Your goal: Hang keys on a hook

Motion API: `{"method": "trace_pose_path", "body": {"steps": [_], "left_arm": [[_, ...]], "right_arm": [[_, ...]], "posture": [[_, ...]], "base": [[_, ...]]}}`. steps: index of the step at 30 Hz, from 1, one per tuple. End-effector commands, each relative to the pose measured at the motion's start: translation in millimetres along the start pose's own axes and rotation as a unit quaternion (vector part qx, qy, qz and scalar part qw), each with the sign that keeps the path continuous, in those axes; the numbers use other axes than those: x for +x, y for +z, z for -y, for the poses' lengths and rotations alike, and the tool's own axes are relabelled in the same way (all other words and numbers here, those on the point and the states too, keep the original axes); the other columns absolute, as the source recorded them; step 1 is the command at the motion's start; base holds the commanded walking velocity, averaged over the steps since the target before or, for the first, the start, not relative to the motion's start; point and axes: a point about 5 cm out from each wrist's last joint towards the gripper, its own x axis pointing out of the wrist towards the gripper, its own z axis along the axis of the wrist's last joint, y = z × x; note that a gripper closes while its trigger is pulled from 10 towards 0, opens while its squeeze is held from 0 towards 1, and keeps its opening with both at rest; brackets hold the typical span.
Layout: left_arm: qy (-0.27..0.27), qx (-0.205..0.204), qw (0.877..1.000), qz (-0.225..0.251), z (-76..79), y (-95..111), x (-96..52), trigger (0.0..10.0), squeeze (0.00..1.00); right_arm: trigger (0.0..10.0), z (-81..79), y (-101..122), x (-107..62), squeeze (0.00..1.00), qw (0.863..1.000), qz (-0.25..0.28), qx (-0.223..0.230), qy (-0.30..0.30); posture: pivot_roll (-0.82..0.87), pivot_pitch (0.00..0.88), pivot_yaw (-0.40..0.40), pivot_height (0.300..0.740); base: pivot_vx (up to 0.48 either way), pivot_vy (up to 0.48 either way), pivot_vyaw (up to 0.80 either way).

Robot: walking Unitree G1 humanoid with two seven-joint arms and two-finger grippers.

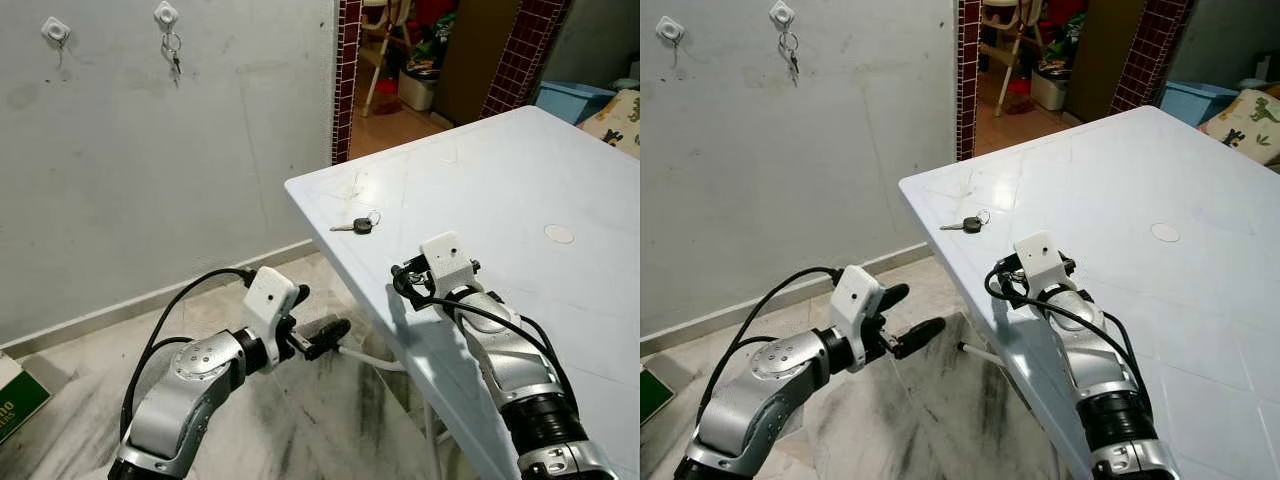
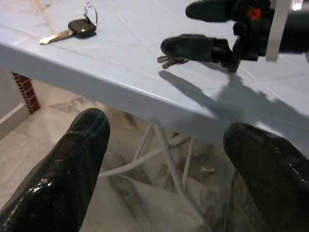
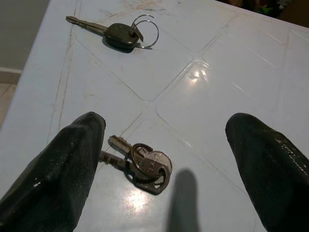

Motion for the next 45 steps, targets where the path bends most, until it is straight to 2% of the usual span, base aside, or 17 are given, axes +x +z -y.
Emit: {"method": "trace_pose_path", "body": {"steps": [1, 4, 7, 8, 9, 13, 14, 15, 16, 29, 30, 32, 33, 34, 39, 40, 45], "left_arm": [[-0.005, 0.009, 1.0, -0.003, 1.3, 2, -2.2, 10.0, 0.0], [-0.006, 0.009, 1.0, -0.005, 1.4, 2, -2.9, 10.0, 0.0], [-0.004, 0.009, 1.0, -0.005, 1.0, 3, -3.0, 10.0, 0.0], [-0.004, 0.01, 1.0, -0.005, 0.9, 3, -3.6, 10.0, 0.0], [-0.004, 0.01, 1.0, -0.005, 1.0, 3, -3.9, 10.0, 0.0], [-0.002, 0.009, 1.0, -0.005, 0.6, 3, -4.7, 10.0, 0.0], [-0.002, 0.009, 1.0, -0.005, 0.4, 3, -4.9, 10.0, 0.0], [-0.002, 0.009, 1.0, -0.005, 0.4, 3, -5.0, 10.0, 0.0], [-0.002, 0.009, 1.0, -0.005, 0.4, 3, -4.9, 10.0, 0.0], [-0.001, 0.008, 1.0, -0.005, 0.3, 4, -5.3, 10.0, 0.0], [0.001, 0.009, 1.0, -0.006, -0.5, 4, -5.5, 10.0, 0.0], [0.001, 0.009, 1.0, -0.006, -0.5, 4, -5.5, 10.0, 0.0], [0.001, 0.009, 1.0, -0.005, -0.7, 4, -5.4, 10.0, 0.0], [0.002, 0.009, 1.0, -0.005, -0.9, 4, -5.1, 10.0, 0.0], [0.001, 0.008, 1.0, -0.005, -0.8, 4, -5.0, 10.0, 0.0], [0.001, 0.008, 1.0, -0.005, -0.7, 4, -5.1, 10.0, 0.0], [0.0, 0.008, 1.0, -0.006, -0.7, 4, -4.9, 10.0, 0.0]], "right_arm": [[10.0, 1.2, 3, 2.5, 0.0, 1.0, 0.0, -0.01, 0.01], [10.0, 2.3, -3, 4.8, 0.0, 1.0, -0.012, -0.01, 0.019], [9.5, 4.3, -9, 6.7, 0.0, 0.999, -0.023, -0.006, 0.023], [8.0, 4.2, -12, 7.6, 0.0, 0.999, -0.029, -0.003, 0.03], [10.0, 5.3, -14, 8.0, 0.0, 0.999, -0.036, -0.005, 0.031], [10.0, 8.9, -19, 8.7, 0.0, 0.998, -0.045, -0.003, 0.032], [4.7, 10.1, -20, 8.9, 0.0, 0.998, -0.047, -0.001, 0.03], [4.7, 10.7, -20, 9.1, 0.0, 0.998, -0.048, 0.0, 0.029], [0.0, 11.2, -22, 9.2, 0.0, 0.998, -0.05, 0.004, 0.029], [0.0, 12.9, -30, 9.9, 0.0, 0.998, -0.059, 0.022, 0.028], [4.0, 14.8, -31, 9.0, 0.0, 0.998, -0.059, 0.025, 0.026], [4.0, 14.8, -31, 9.0, 0.0, 0.998, -0.059, 0.025, 0.026], [7.8, 15.6, -31, 8.6, 0.0, 0.998, -0.059, 0.026, 0.025], [10.0, 17.4, -32, 7.7, 0.0, 0.998, -0.06, 0.025, 0.025], [10.0, 23.5, -33, 6.7, 0.0, 0.998, -0.059, 0.03, 0.02], [10.0, 24.5, -33, 6.4, 1.0, 0.998, -0.057, 0.036, 0.018], [10.0, 25.3, -32, 6.5, 1.0, 0.998, -0.052, 0.035, 0.02]], "posture": [[0.06, 0.026, -0.003, 0.74], [0.06, 0.027, -0.003, 0.74], [0.06, 0.027, -0.003, 0.74], [0.07, 0.029, -0.001, 0.74], [0.07, 0.029, -0.001, 0.74], [0.07, 0.032, -0.002, 0.74], [0.07, 0.032, -0.002, 0.74], [0.07, 0.032, -0.002, 0.74], [0.07, 0.032, -0.002, 0.74], [0.07, 0.033, -0.001, 0.74], [0.07, 0.033, 0.0, 0.74], [0.07, 0.033, 0.0, 0.74], [0.07, 0.032, -0.001, 0.74], [0.07, 0.032, -0.001, 0.74], [0.07, 0.032, 0.0, 0.74], [0.07, 0.031, 0.0, 0.74], [0.07, 0.028, 0.0, 0.74]], "base": [[0.0, 0.0, 0.0], [0.0, 0.0, 0.0], [0.0, 0.0, 0.0], [0.0, 0.0, 0.0], [0.0, 0.0, 0.0], [0.0, 0.0, 0.0], [0.0, 0.0, 0.0], [0.0, 0.0, 0.0], [0.0, 0.0, 0.0], [0.0, 0.0, 0.0], [0.0, 0.0, 0.0], [0.0, 0.0, 0.0], [0.0, 0.0, 0.0], [0.0, 0.0, 0.0], [0.0, 0.0, 0.0], [0.0, 0.0, 0.0], [0.0, 0.0, 0.0]]}}
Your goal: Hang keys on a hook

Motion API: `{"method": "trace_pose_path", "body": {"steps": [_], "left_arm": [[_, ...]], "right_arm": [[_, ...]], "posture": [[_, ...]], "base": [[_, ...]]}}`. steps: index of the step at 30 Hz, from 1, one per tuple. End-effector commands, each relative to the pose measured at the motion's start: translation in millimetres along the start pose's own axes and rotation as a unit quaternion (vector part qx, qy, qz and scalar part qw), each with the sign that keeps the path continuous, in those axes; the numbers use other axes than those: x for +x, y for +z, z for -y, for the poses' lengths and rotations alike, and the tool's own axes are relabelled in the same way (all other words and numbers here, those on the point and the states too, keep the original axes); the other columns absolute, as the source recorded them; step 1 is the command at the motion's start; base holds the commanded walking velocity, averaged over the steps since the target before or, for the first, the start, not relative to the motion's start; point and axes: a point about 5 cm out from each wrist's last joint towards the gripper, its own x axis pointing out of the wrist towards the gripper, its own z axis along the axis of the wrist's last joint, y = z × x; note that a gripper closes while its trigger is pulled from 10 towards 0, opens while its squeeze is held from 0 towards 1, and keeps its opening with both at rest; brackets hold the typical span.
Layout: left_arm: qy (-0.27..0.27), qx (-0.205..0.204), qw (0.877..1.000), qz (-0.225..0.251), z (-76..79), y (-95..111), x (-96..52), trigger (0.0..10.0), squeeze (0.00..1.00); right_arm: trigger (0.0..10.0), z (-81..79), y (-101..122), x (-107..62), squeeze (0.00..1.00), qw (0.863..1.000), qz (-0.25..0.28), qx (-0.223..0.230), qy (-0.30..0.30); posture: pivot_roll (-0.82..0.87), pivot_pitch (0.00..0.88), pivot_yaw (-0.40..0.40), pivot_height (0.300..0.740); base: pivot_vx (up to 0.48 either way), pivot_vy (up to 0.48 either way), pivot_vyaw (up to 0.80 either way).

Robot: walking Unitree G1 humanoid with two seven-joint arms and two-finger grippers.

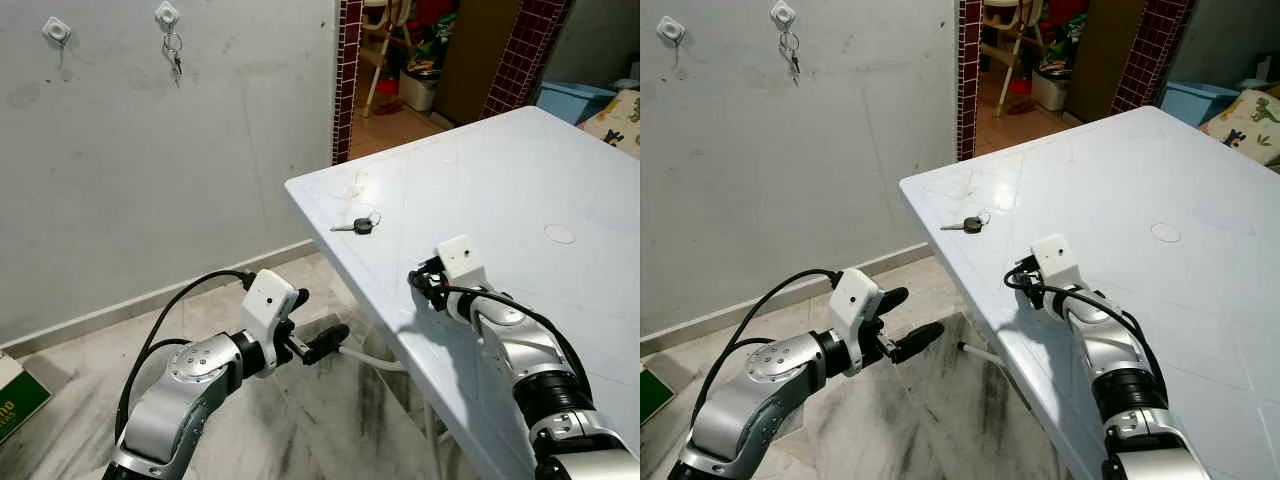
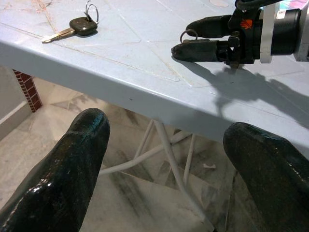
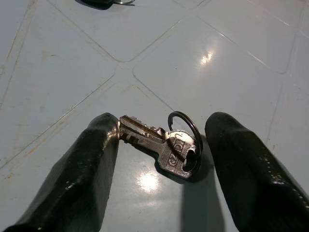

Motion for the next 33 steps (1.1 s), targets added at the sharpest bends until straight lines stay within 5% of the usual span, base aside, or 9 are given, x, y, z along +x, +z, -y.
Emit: {"method": "trace_pose_path", "body": {"steps": [1, 3, 4, 17, 22, 33], "left_arm": [[0.0, 0.003, 1.0, 0.0, -0.8, 2, -0.9, 10.0, 0.0], [0.0, 0.004, 1.0, 0.001, -1.0, 2, -0.7, 10.0, 0.0], [0.0, 0.004, 1.0, 0.001, -1.2, 3, -0.4, 10.0, 0.0], [0.001, 0.004, 1.0, 0.002, -2.1, 3, -0.6, 10.0, 0.0], [-0.001, 0.003, 1.0, 0.0, -1.1, 2, -0.5, 10.0, 0.0], [-0.003, 0.002, 1.0, 0.0, -0.3, 3, 0.3, 10.0, 0.0]], "right_arm": [[10.0, 1.8, -5, -0.9, 1.0, 1.0, -0.011, 0.001, 0.0], [10.0, 1.9, -5, -0.8, 1.0, 1.0, -0.01, 0.001, 0.001], [10.0, 3.9, -5, -1.4, 0.0, 1.0, -0.011, 0.001, -0.003], [10.0, 16.1, -6, -4.6, 0.0, 1.0, -0.008, 0.01, -0.005], [10.0, 17.6, -5, -5.8, 0.0, 0.996, 0.007, 0.085, 0.007], [10.0, 18.3, -4, -8.3, 0.0, 0.994, 0.027, 0.102, 0.027]], "posture": [[0.07, 0.026, 0.0, 0.74], [0.07, 0.026, 0.0, 0.74], [0.07, 0.024, 0.001, 0.74], [0.07, 0.022, 0.001, 0.74], [0.07, 0.022, 0.001, 0.74], [0.07, 0.024, 0.003, 0.74]], "base": [[0.0, 0.0, 0.0], [0.0, 0.0, 0.0], [0.0, 0.0, 0.0], [0.0, 0.0, 0.0], [0.0, 0.0, 0.0], [0.0, 0.0, 0.0]]}}
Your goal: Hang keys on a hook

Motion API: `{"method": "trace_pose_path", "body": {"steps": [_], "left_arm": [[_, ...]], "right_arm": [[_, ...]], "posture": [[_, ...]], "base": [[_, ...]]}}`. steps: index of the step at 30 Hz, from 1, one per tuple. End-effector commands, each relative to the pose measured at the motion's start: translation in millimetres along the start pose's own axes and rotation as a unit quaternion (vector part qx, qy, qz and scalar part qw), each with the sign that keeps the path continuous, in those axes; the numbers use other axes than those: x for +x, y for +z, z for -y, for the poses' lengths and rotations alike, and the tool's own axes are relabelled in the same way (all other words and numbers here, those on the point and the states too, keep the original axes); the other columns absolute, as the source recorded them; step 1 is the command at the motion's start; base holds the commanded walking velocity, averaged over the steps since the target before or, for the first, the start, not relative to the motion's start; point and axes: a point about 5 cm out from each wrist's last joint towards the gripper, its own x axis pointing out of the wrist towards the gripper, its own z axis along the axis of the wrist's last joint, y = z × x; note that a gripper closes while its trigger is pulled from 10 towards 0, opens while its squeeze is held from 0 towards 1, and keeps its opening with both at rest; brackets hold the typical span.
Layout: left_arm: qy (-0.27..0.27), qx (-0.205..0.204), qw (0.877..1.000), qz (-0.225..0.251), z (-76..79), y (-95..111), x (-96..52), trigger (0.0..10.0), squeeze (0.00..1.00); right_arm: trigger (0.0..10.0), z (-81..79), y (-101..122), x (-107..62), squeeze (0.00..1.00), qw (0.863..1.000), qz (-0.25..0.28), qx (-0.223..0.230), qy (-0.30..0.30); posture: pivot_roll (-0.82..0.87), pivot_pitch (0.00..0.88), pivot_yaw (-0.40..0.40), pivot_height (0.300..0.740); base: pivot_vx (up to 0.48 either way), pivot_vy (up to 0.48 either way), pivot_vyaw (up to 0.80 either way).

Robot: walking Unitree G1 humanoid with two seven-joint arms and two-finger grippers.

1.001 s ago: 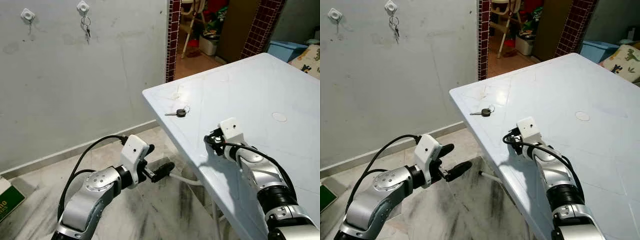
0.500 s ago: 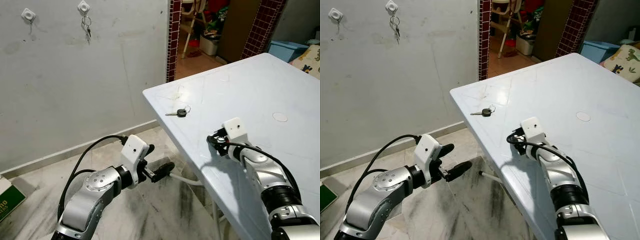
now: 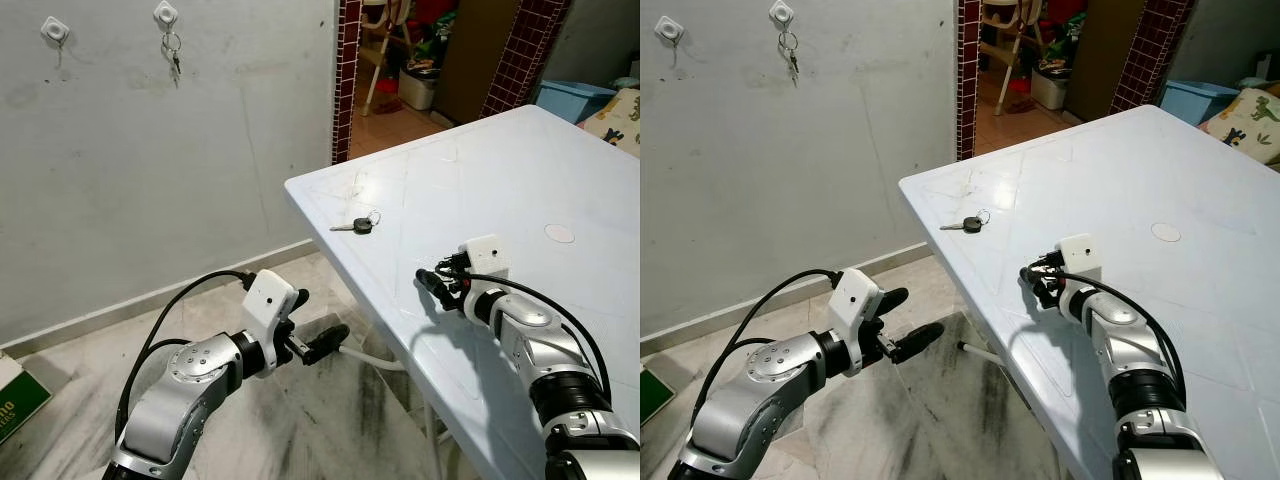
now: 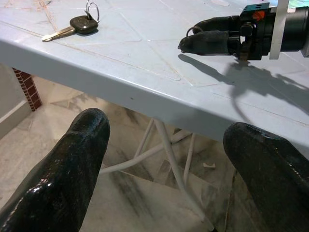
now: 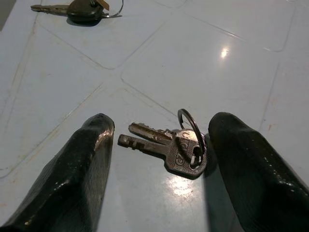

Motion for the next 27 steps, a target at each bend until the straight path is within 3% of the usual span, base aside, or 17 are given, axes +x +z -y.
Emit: {"method": "trace_pose_path", "body": {"steps": [1, 20, 21, 22, 23, 24, 25, 27], "left_arm": [[-0.003, 0.003, 1.0, 0.001, -0.2, 3, 0.3, 10.0, 0.0], [-0.003, 0.003, 1.0, 0.001, -0.7, 3, -0.1, 10.0, 0.0], [-0.003, 0.003, 1.0, 0.001, -0.6, 3, -0.1, 10.0, 0.0], [-0.003, 0.003, 1.0, 0.001, -0.5, 3, -0.1, 10.0, 0.0], [-0.003, 0.003, 1.0, 0.001, -0.5, 3, -0.1, 10.0, 0.0], [-0.003, 0.003, 1.0, 0.001, -0.4, 3, 0.0, 10.0, 0.0], [-0.003, 0.003, 1.0, 0.001, -0.4, 3, 0.1, 10.0, 0.0], [-0.003, 0.003, 1.0, 0.001, -0.5, 3, 0.2, 10.0, 0.0]], "right_arm": [[10.0, 1.3, 2, -1.3, 0.0, 1.0, 0.008, 0.003, 0.001], [10.0, 18.2, -2, -9.7, 0.0, 1.0, 0.006, -0.008, -0.008], [8.0, 18.0, -2, -9.4, 0.0, 1.0, 0.007, -0.007, -0.008], [8.0, 17.9, -2, -9.3, 0.0, 1.0, 0.007, -0.007, -0.008], [2.8, 17.5, -2, -9.1, 0.0, 1.0, 0.008, -0.006, -0.007], [2.8, 16.9, -2, -8.9, 0.0, 1.0, 0.009, -0.005, -0.007], [2.2, 15.6, -2, -8.2, 0.0, 1.0, 0.009, -0.004, -0.006], [2.2, 13.1, -2, -7.0, 0.0, 1.0, 0.012, -0.002, -0.003]], "posture": [[0.07, 0.024, 0.003, 0.74], [0.07, 0.026, 0.005, 0.74], [0.07, 0.026, 0.006, 0.74], [0.07, 0.026, 0.006, 0.74], [0.07, 0.026, 0.006, 0.74], [0.07, 0.026, 0.006, 0.74], [0.07, 0.025, 0.006, 0.74], [0.07, 0.025, 0.006, 0.74]], "base": [[0.0, 0.0, 0.0], [0.0, 0.0, 0.0], [0.0, 0.0, 0.0], [0.0, 0.0, 0.0], [0.0, 0.0, 0.0], [0.0, 0.0, 0.0], [0.0, 0.0, 0.0], [0.0, 0.0, 0.0]]}}
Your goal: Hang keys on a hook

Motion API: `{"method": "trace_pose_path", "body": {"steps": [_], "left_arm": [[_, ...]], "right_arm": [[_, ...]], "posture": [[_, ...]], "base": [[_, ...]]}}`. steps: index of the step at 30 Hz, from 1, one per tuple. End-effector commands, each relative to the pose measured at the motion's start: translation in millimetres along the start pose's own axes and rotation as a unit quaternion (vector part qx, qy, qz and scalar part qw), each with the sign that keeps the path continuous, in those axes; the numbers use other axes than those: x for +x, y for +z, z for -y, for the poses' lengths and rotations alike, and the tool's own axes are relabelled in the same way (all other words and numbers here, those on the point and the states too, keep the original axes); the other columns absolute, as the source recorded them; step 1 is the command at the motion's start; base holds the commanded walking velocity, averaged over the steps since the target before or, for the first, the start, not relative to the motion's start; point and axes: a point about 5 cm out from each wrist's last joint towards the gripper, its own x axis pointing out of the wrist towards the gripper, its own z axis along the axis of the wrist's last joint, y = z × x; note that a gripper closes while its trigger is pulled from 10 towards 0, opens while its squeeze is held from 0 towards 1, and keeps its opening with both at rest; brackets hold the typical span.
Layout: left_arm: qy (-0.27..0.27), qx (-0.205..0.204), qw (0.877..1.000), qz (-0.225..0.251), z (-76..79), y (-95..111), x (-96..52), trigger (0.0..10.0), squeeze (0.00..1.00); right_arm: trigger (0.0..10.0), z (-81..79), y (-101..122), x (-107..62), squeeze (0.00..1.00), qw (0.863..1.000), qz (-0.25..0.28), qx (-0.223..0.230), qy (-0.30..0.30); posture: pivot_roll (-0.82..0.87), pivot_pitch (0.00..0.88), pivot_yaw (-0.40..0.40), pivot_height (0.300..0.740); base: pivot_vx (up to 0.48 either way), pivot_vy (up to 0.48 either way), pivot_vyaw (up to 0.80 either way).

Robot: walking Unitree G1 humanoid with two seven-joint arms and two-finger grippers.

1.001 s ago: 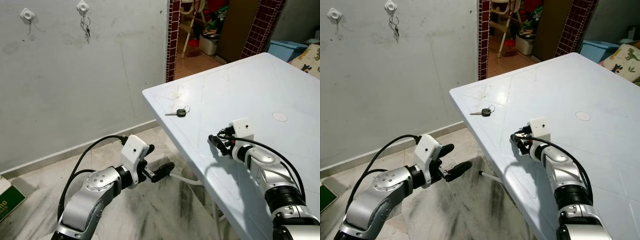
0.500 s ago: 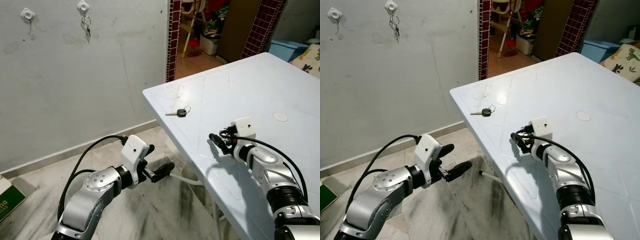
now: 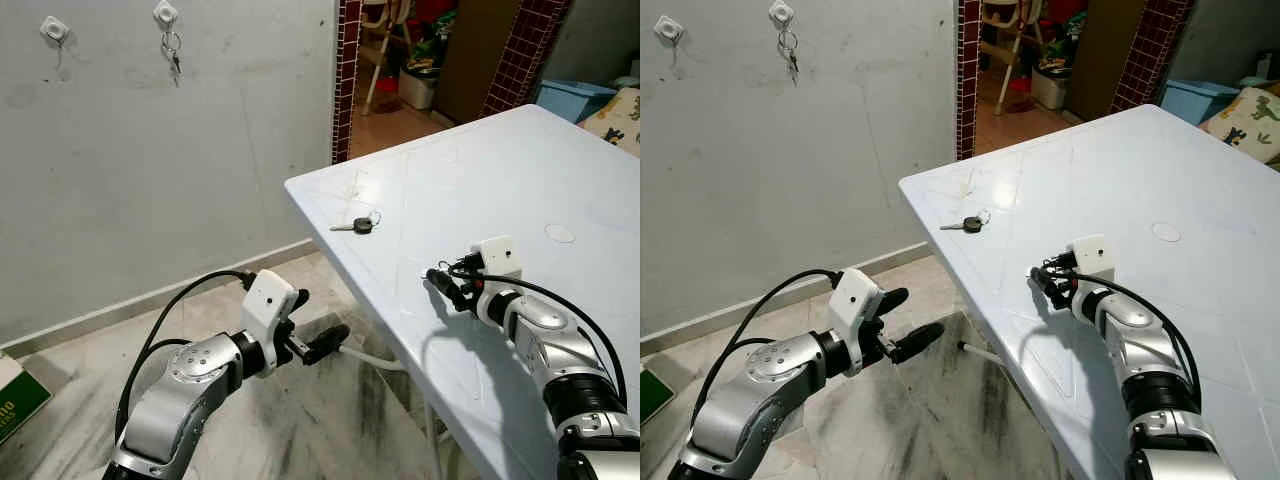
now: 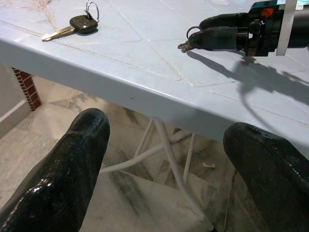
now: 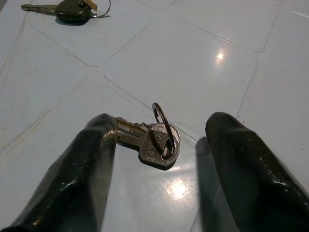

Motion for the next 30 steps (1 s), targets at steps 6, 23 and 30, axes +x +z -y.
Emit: {"method": "trace_pose_path", "body": {"steps": [6, 23, 30], "left_arm": [[-0.001, 0.005, 1.0, 0.001, -1.1, 3, -0.1, 10.0, 0.0], [0.0, 0.006, 1.0, 0.003, -1.5, 4, -0.2, 10.0, 0.0], [0.002, 0.007, 1.0, 0.003, -3.3, 5, 0.2, 10.0, 0.0]], "right_arm": [[0.4, -4.3, 0, 2.2, 0.0, 1.0, 0.012, 0.013, 0.005], [0.0, 1.1, -1, 0.1, 0.0, 1.0, 0.01, 0.01, -0.003], [0.0, 7.9, 0, -1.6, 0.0, 1.0, 0.009, 0.009, -0.016]], "posture": [[0.07, 0.024, 0.003, 0.74], [0.07, 0.021, 0.002, 0.74], [0.07, 0.03, 0.003, 0.74]], "base": [[0.0, 0.0, 0.0], [0.0, 0.0, 0.0], [0.0, 0.0, 0.0]]}}
